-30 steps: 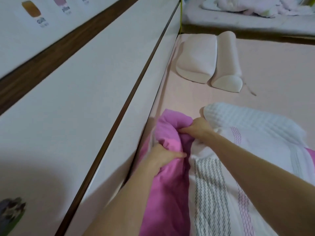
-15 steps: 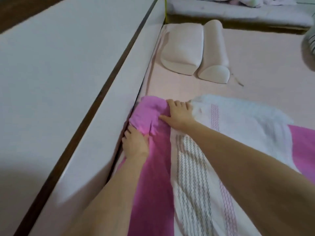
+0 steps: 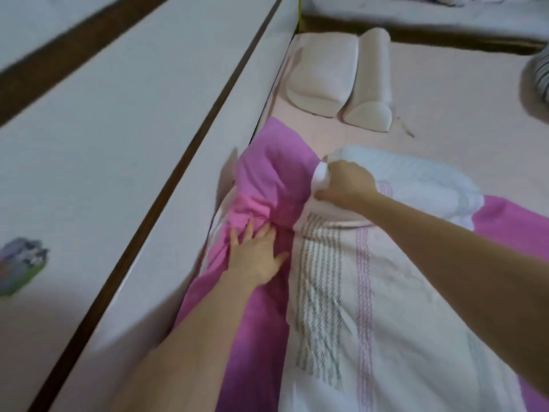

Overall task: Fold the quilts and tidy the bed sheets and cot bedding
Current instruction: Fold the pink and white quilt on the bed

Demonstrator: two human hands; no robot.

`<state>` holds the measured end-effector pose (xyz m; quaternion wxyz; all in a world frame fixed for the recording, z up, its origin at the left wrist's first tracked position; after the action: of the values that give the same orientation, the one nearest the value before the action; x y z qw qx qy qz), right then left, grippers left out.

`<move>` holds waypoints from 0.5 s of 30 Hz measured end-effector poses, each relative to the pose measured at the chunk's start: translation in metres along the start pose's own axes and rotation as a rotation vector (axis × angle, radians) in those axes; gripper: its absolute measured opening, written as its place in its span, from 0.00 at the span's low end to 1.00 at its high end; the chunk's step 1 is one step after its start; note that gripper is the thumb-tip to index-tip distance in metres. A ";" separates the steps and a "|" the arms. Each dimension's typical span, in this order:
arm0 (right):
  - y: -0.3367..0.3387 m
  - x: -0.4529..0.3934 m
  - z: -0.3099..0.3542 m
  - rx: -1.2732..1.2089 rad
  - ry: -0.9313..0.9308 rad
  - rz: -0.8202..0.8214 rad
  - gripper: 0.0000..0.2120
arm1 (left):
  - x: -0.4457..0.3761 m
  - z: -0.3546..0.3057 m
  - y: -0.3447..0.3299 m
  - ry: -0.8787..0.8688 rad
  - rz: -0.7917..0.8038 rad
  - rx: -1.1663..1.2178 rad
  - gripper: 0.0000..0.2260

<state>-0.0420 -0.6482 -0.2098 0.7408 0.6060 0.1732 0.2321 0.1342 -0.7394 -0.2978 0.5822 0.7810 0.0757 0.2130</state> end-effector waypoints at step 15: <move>0.105 0.398 0.176 -0.071 0.481 0.156 0.22 | 0.350 0.004 0.154 0.875 -0.417 1.215 0.44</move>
<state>0.3695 -0.5547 -0.0612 0.6790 0.5184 0.2888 0.4322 0.4301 -0.6621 -0.0680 -0.0030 0.7777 0.5474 0.3092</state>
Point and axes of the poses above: each hand's wrist, its own x-axis away from the middle knuckle, its own y-axis out of the back of the hand, z = x × y, the point moved 10 cm from there along -x, towards the middle knuckle, and after that the axes turned 3 degrees about -z, right-handed, at the moved point
